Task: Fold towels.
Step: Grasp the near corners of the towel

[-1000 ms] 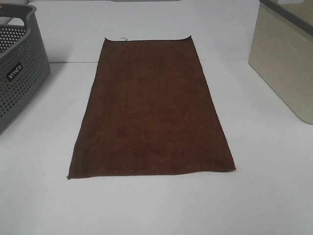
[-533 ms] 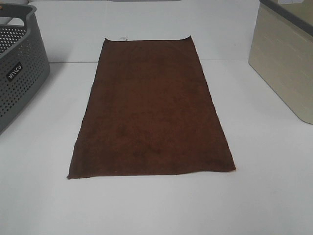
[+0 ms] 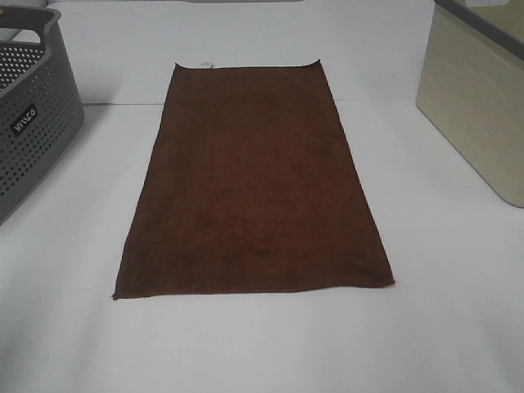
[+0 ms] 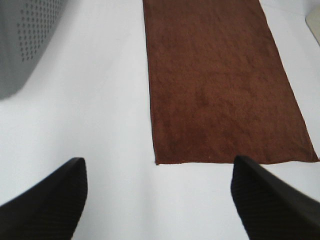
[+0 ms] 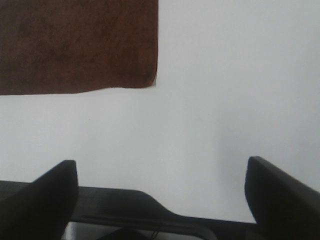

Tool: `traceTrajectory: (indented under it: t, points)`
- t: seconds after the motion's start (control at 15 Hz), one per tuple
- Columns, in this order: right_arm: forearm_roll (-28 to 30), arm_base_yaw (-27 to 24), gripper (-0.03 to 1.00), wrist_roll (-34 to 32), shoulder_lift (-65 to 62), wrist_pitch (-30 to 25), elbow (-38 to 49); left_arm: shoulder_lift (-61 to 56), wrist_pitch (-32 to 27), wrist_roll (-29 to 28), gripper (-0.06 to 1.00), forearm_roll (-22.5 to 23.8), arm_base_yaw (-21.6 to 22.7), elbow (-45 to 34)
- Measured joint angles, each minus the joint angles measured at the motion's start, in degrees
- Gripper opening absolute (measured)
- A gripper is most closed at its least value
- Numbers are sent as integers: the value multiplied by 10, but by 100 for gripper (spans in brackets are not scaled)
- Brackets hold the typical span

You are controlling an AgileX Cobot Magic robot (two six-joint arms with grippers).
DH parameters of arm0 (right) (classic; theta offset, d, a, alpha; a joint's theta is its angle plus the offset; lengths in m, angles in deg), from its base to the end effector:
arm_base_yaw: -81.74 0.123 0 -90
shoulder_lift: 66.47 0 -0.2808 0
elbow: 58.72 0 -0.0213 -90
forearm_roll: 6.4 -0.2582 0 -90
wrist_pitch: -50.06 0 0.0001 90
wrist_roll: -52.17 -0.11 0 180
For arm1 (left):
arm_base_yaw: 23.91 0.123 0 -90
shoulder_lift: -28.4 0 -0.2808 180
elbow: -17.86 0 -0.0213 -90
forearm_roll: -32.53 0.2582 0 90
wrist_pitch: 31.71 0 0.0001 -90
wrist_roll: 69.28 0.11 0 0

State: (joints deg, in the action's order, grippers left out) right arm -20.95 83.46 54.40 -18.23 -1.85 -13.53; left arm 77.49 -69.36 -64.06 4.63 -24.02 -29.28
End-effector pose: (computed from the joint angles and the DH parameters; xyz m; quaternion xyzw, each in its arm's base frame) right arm 0.1339 0.0258 0.2505 0.0122 0.9479 0.1171 0.2960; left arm 0.1551 -0.0318 0.2598 -0.0763 0.8975 -0.1931 0.3891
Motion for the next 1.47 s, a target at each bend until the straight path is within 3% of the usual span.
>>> traceTrajectory:
  t: [0.27, 0.47, 0.67, 0.73, 0.93, 1.2, 1.47]
  points:
    - [-58, 0, 85, 68, 176, 42, -21, 167, 76, 78, 75, -108, 0, 0]
    - [-125, 0, 85, 139, 304, 72, -44, 319, 121, 204, 75, -242, 0, 2]
    - [-172, 0, 85, 191, 395, 100, -81, 458, 106, 362, 75, -382, 0, 37]
    - [-179, 0, 84, 199, 422, 105, -93, 498, 88, 403, 75, -409, 0, 56]
    - [-192, 0, 84, 206, 486, 125, -116, 584, 33, 477, 75, -441, 0, 107]
    - [-232, 1, 84, 264, 550, 148, -117, 615, 24, 496, 75, -443, 0, 115]
    - [-394, 1, 84, 417, 618, 167, -117, 637, 37, 496, 75, -463, -4, 116]
